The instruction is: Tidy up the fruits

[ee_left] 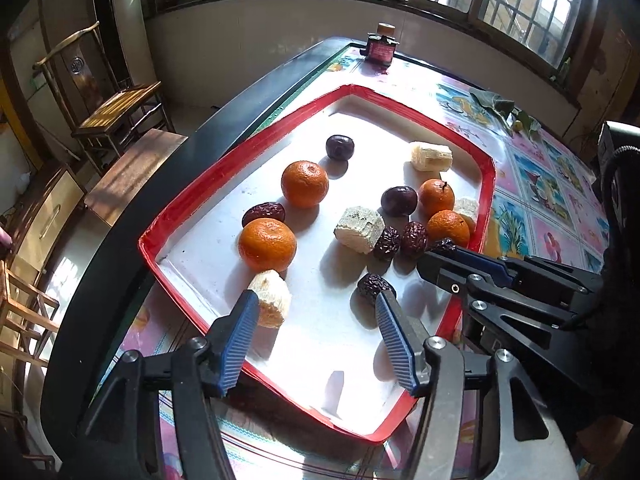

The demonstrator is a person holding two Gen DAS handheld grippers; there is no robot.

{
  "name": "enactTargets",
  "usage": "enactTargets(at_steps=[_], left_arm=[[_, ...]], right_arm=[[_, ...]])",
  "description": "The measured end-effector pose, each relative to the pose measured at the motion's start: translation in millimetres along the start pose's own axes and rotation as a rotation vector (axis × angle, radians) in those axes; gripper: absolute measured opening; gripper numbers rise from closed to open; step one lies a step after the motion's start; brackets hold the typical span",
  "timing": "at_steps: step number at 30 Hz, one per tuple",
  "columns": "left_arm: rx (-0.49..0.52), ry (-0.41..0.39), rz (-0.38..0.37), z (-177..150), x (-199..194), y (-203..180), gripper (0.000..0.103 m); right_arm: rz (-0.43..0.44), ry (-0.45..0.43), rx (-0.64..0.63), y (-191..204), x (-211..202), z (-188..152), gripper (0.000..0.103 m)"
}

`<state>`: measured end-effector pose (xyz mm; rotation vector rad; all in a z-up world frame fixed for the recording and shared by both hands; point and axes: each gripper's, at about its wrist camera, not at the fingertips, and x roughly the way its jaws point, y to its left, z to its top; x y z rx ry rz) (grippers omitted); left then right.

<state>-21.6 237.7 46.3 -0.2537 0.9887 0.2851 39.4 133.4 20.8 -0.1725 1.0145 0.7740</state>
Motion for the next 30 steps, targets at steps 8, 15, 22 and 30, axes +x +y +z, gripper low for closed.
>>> enactTargets(at_steps=[8, 15, 22, 30], left_arm=[[-0.007, -0.016, 0.017, 0, 2, 3, 0.075], [0.013, -0.087, 0.035, -6, -22, -3, 0.078], [0.014, -0.114, 0.053, -14, -31, -11, 0.078], [0.002, -0.134, 0.081, -33, -41, -14, 0.078]], right_arm=[[0.002, -0.005, 0.014, -3, -6, -1, 0.022], [0.001, -0.046, 0.024, -4, -33, -11, 0.038], [-0.014, -0.055, 0.050, -10, -54, -33, 0.046], [-0.060, -0.040, 0.033, 0, -69, -62, 0.059]])
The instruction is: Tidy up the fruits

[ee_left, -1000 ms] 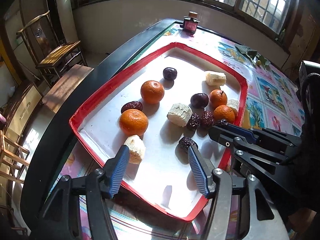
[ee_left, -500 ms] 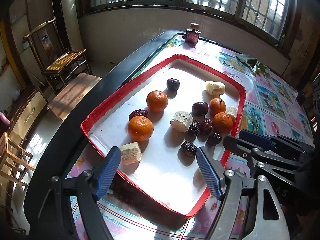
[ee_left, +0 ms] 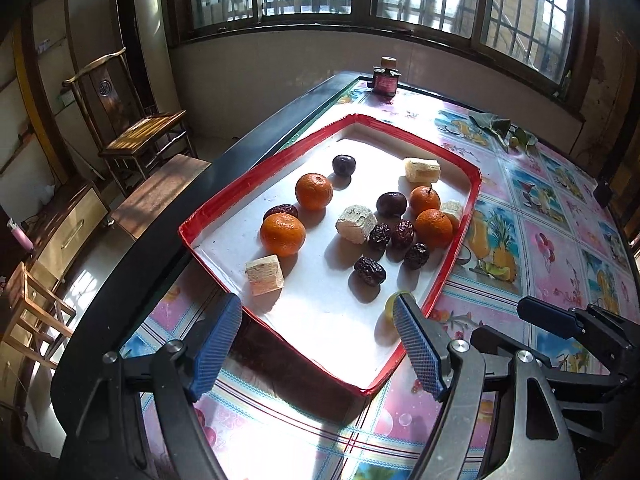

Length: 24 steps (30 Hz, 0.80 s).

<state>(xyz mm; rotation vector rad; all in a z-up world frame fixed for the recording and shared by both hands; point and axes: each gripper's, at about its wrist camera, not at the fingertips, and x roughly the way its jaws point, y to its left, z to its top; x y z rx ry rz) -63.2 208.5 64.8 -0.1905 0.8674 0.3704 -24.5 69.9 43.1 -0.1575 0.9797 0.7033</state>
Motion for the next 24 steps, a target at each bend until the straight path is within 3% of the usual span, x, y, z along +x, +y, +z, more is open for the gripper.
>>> enactTargets(at_steps=[5, 17, 21, 24], left_arm=[[-0.010, -0.014, 0.013, -12, -13, 1, 0.078], [-0.034, -0.011, 0.039, -33, -23, 0, 0.082], [-0.059, 0.010, 0.015, -36, -24, 2, 0.086], [-0.071, 0.017, 0.010, -37, -25, 3, 0.095]], right_arm=[[-0.045, -0.036, -0.072, 12, -21, -17, 0.079], [-0.057, 0.011, -0.045, -3, -28, -36, 0.080], [-0.050, 0.012, -0.054, -4, -31, -38, 0.080], [-0.043, 0.021, -0.059, -3, -30, -39, 0.080]])
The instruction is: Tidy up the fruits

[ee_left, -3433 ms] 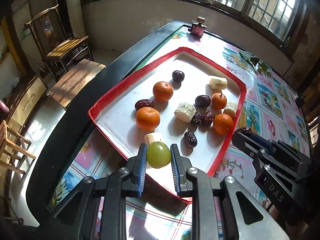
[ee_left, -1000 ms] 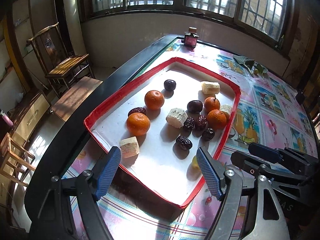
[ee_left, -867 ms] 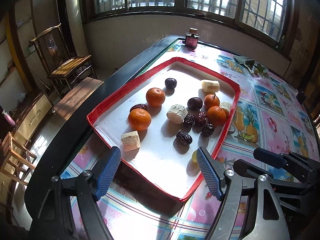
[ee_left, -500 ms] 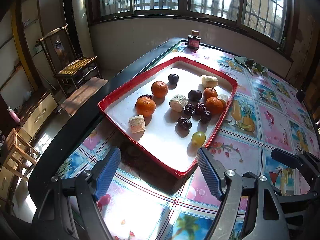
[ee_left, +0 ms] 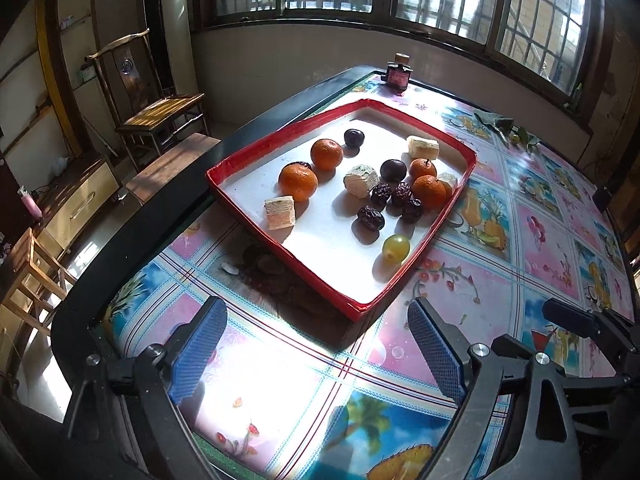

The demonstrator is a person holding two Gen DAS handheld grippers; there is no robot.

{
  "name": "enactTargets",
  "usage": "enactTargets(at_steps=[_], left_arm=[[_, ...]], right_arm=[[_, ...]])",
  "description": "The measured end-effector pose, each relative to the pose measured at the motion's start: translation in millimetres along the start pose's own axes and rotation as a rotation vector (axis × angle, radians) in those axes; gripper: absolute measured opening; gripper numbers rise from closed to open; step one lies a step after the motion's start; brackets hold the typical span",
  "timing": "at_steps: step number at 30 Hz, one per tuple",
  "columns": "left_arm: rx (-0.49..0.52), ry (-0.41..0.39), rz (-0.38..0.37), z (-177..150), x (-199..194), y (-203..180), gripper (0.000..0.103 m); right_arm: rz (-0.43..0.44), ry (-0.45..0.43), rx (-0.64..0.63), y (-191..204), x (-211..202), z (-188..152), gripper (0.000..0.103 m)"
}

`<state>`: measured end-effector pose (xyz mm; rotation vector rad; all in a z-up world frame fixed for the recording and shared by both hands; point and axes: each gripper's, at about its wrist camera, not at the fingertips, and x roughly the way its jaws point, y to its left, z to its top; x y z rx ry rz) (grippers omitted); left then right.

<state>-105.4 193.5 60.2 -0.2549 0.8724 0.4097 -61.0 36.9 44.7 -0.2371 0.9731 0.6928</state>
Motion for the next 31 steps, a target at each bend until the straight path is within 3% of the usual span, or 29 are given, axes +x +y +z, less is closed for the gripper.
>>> enactTargets(at_steps=[9, 10, 15, 31], left_arm=[[0.002, -0.020, -0.061, 0, -6, -1, 0.099], [0.005, -0.016, -0.056, 1, -6, -2, 0.103], [0.042, -0.037, -0.019, 2, -9, -6, 0.102], [0.054, -0.020, -0.088, 8, -8, -21, 0.099]], right_arm=[[0.009, 0.005, 0.005, 0, -2, -3, 0.080], [0.011, 0.006, 0.009, 0, -1, -3, 0.080], [0.011, 0.010, 0.020, -3, -1, -3, 0.080], [-0.001, 0.004, 0.087, -21, -6, -5, 0.080]])
